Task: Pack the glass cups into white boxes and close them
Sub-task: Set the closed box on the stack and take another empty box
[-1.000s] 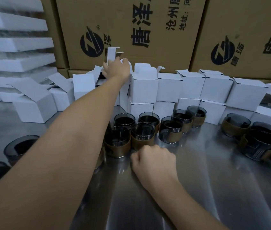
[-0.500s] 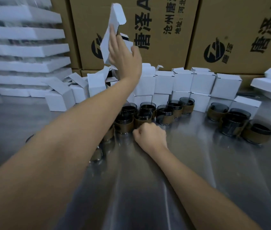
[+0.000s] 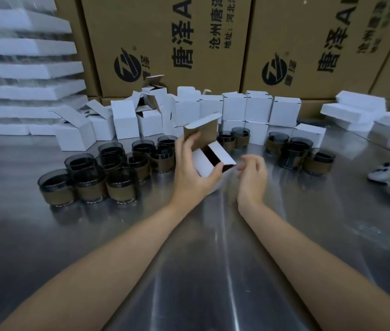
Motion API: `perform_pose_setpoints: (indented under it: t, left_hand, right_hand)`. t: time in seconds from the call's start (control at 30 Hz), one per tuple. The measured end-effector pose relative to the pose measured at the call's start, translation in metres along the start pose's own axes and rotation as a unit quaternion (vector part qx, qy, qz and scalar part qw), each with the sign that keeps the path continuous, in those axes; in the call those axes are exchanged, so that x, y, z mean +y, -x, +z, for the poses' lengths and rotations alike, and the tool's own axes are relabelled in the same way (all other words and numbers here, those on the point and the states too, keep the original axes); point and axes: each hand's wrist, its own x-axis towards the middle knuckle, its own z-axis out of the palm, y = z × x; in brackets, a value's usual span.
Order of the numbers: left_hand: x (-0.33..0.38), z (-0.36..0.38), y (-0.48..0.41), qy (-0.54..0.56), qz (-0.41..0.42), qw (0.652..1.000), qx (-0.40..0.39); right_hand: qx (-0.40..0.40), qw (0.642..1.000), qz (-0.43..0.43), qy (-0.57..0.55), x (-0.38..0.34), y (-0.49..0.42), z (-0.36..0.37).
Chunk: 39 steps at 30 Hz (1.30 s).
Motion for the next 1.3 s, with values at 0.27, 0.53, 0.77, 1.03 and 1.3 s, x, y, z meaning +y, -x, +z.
perform_pose_setpoints:
  t: [0.27, 0.53, 0.77, 1.03, 1.3]
  left_hand:
    - [-0.008, -0.005, 0.0, -0.01, -0.064, 0.998, 0.015]
    - [-0.012, -0.005, -0.003, 0.066, -0.125, 0.989, 0.044]
    - [-0.026, -0.006, -0.009, 0.066, -0.281, 0.957, 0.033]
    - [-0.031, -0.004, -0.01, 0.04, -0.304, 0.951, -0.034]
    - [-0.025, -0.008, 0.0, -0.058, -0.319, 0.919, -0.226]
  right_hand:
    - [-0.161, 0.977, -0.138, 0.005, -0.004, 0.02, 0.009]
    - [-0.139, 0.979, -0.147, 0.032, -0.008, 0.016, 0.005]
    - [-0.043, 0.998, -0.037, 0.01, -0.002, -0.004, 0.001]
    - [-0.078, 0.987, -0.038, 0.133, -0.002, -0.009, -0.003]
    - [-0.148, 0.971, 0.006, 0.187, 0.0, 0.003, 0.0]
